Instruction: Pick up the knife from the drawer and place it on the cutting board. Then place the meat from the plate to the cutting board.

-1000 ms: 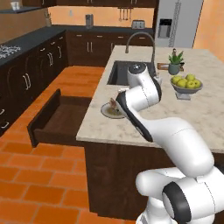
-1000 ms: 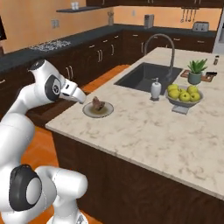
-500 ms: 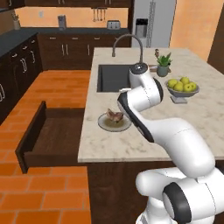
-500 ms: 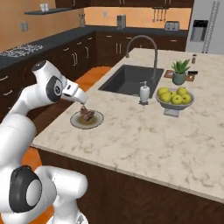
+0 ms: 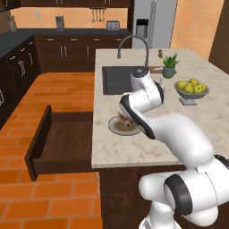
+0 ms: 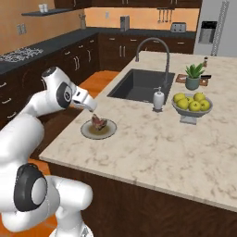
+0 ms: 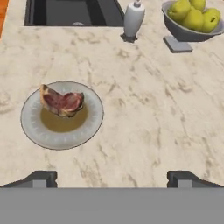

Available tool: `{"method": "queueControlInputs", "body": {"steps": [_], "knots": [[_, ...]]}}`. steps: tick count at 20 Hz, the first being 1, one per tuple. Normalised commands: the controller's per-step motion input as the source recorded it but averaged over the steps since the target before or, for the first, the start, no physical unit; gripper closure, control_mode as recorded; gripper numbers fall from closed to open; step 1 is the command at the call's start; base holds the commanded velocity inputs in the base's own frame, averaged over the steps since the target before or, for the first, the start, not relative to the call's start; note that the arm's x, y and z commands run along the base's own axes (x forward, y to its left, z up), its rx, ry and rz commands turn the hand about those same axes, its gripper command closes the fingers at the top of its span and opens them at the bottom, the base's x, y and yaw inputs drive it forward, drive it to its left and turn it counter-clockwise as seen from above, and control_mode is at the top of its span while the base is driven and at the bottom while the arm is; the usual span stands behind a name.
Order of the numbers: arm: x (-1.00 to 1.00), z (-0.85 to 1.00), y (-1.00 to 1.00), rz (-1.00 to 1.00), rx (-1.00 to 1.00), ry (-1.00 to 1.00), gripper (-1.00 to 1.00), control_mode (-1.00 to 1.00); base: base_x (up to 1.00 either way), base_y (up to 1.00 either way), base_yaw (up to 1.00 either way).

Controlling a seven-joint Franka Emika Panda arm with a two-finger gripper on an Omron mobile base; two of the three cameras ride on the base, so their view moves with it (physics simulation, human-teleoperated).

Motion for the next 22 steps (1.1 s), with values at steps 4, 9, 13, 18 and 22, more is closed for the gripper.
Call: {"method": "queueControlInputs", "body": {"steps": [4,9,13,18,22], "knots": [[0.43,-0.61,0.14,0.09,-0.09,0.29,-1.00,-1.00,0.00,0.00,0.00],[0.25,-0.22,0.47,0.05,-0.25,0.09,-1.00,-1.00,0.00,0.00,0.00],[0.30,-0.18,0.11,0.08,-0.10,0.13,-1.00,-1.00,0.00,0.00,0.00],[0.47,-0.28,0.00,0.08,-0.01,0.17,-1.00,-1.00,0.00,0.00,0.00],[0.47,-0.47,0.00,0.07,-0.02,0.15,-1.00,-1.00,0.00,0.00,0.00]]}}
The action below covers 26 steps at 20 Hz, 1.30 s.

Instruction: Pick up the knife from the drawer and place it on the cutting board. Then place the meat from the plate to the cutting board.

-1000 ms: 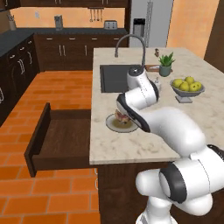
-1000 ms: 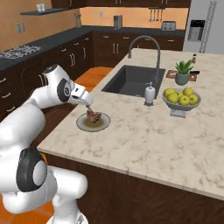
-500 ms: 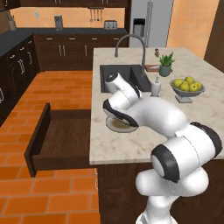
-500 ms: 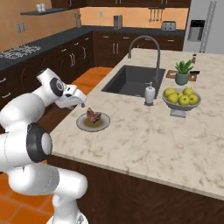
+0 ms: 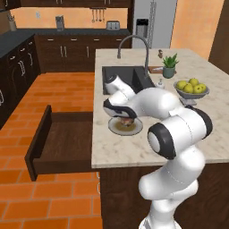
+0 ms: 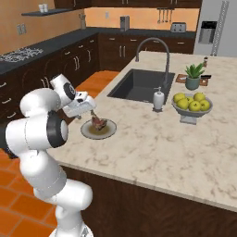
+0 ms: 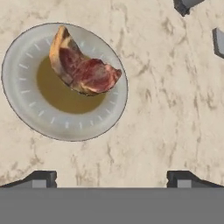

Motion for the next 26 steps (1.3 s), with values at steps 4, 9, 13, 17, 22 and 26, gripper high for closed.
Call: {"method": "queueControlInputs", "body": {"steps": [4,9,13,17,22,26], "knots": [[0.49,-0.56,0.12,0.04,-0.05,0.12,-1.00,-1.00,0.00,0.00,0.00],[0.51,-0.44,0.11,0.02,-0.05,0.11,-1.00,-1.00,0.00,0.00,0.00],[0.55,-0.42,0.00,0.01,-0.04,0.10,-1.00,-1.00,0.00,0.00,0.00],[0.59,-0.32,0.07,0.00,-0.02,0.09,-1.00,-1.00,0.00,0.00,0.00],[0.57,-0.32,0.21,0.00,-0.04,0.11,-1.00,-1.00,0.00,0.00,0.00],[0.50,-0.32,0.07,0.00,-0.03,0.08,-1.00,-1.00,0.00,0.00,0.00]]}}
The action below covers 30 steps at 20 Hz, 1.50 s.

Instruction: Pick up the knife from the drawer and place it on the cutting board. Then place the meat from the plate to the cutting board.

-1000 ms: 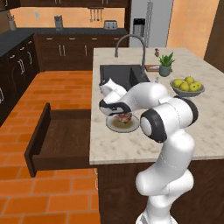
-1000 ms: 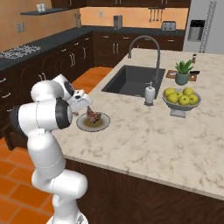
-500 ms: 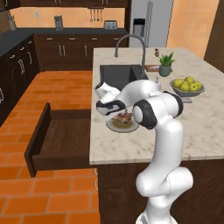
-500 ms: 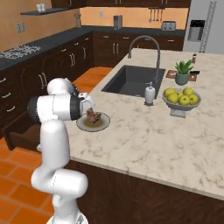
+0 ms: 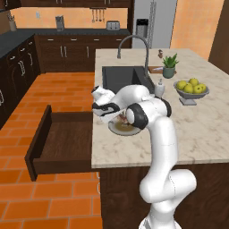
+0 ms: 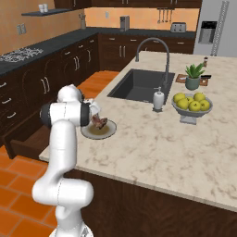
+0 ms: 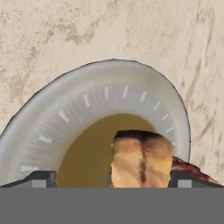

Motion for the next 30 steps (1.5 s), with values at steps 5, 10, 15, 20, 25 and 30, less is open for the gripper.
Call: {"method": "queueControlInputs", "body": {"steps": [5,10,15,20,25,30], "knots": [[0.04,-0.27,-0.12,0.00,0.00,0.01,-1.00,-1.00,0.00,0.00,0.00],[-0.02,-0.19,-0.19,0.00,0.00,0.00,-1.00,-1.00,0.00,0.00,0.00],[-0.14,-0.07,-0.19,0.00,0.00,0.00,-1.00,-1.00,0.00,0.00,0.00],[-0.40,0.00,-0.26,0.00,0.00,-0.04,-1.00,-1.00,0.00,0.00,0.00],[-0.34,-0.03,-0.26,0.00,0.00,-0.05,-1.00,-1.00,0.00,0.00,0.00],[-0.29,-0.11,-0.30,0.00,0.01,-0.06,-1.00,-1.00,0.00,0.00,0.00]]}}
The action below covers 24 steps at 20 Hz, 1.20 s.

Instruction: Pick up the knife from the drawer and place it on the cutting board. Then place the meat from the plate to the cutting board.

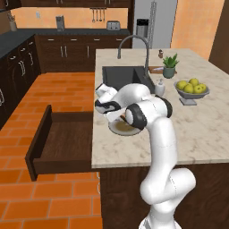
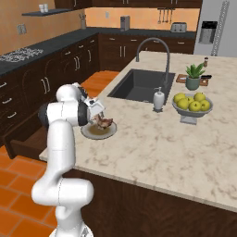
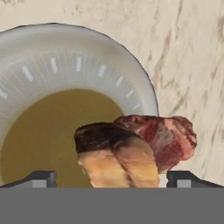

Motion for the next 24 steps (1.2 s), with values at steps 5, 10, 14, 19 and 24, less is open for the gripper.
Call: {"method": "queueControlInputs", "body": {"steps": [5,10,14,19,24], "knots": [[-0.32,-0.10,-0.28,0.00,0.04,-0.09,-1.00,-1.00,0.00,0.00,0.00],[-0.17,-0.23,-0.18,0.00,0.00,-0.04,1.00,-1.00,0.00,0.00,0.00],[-0.02,-0.21,-0.08,0.00,0.00,-0.02,1.00,-1.00,0.00,0.00,0.00],[-0.27,0.15,0.00,0.00,0.00,-0.06,1.00,-1.00,0.00,0.00,0.00],[-0.70,1.00,0.01,0.00,0.00,-0.16,1.00,-1.00,0.00,0.00,0.00]]}}
